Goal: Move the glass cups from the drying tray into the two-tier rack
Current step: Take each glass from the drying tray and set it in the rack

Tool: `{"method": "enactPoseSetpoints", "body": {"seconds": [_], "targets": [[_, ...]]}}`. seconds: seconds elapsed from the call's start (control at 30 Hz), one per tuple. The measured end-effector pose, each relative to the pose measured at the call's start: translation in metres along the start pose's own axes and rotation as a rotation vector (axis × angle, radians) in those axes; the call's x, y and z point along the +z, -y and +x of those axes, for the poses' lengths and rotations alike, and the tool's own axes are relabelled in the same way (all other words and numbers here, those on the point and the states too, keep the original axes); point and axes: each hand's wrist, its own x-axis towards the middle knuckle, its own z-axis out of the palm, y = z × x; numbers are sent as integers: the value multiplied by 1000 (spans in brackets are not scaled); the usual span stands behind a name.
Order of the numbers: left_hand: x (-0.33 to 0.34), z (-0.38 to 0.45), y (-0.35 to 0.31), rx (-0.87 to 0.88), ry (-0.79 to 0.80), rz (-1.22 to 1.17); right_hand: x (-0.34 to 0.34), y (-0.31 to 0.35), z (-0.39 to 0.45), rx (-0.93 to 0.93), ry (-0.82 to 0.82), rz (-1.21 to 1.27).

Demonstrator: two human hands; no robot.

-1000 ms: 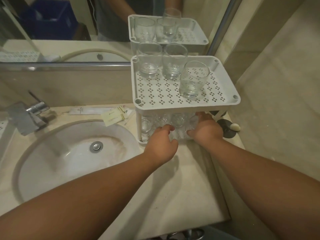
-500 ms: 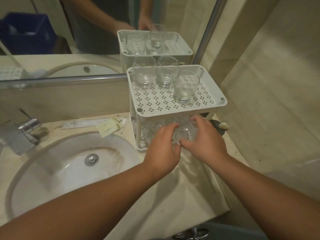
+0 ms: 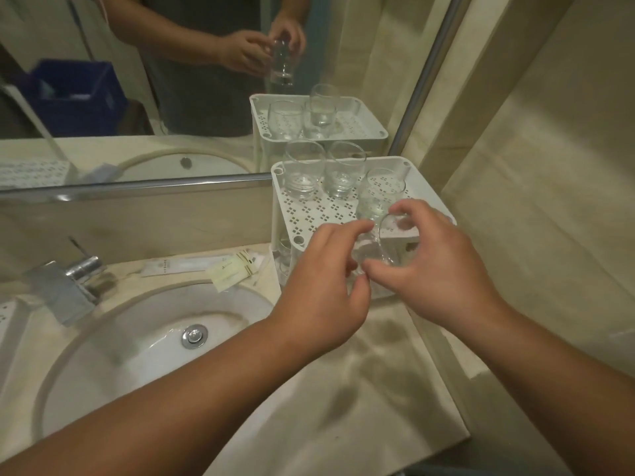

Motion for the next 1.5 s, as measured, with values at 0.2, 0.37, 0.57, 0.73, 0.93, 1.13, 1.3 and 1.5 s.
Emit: {"method": "enactPoseSetpoints", "body": {"seconds": [0.2, 0.37, 0.57, 0.73, 0.93, 1.13, 1.3, 1.5], "targets": [[-36, 34, -13, -42, 5, 150, -10, 22, 36, -93, 14, -29], [-59, 56, -7, -155, 40, 242, -8, 42, 77, -171, 146, -207], [-62, 62, 19, -304, -8, 234, 22, 56, 114, -202, 299, -325], [-58, 59, 34, -318, 49, 366, 44, 54, 126, -192, 400, -383], [-56, 57, 39, -324, 64, 373, 49, 51, 128, -200, 400, -402], [-55, 57, 40, -342, 71, 327, 52, 48, 124, -217, 354, -408], [-51, 49, 37, -318, 16, 313, 44, 46, 116, -227, 298, -410], [-41, 24, 32, -180, -167, 319, 22, 44, 89, -232, 80, -219]]}}
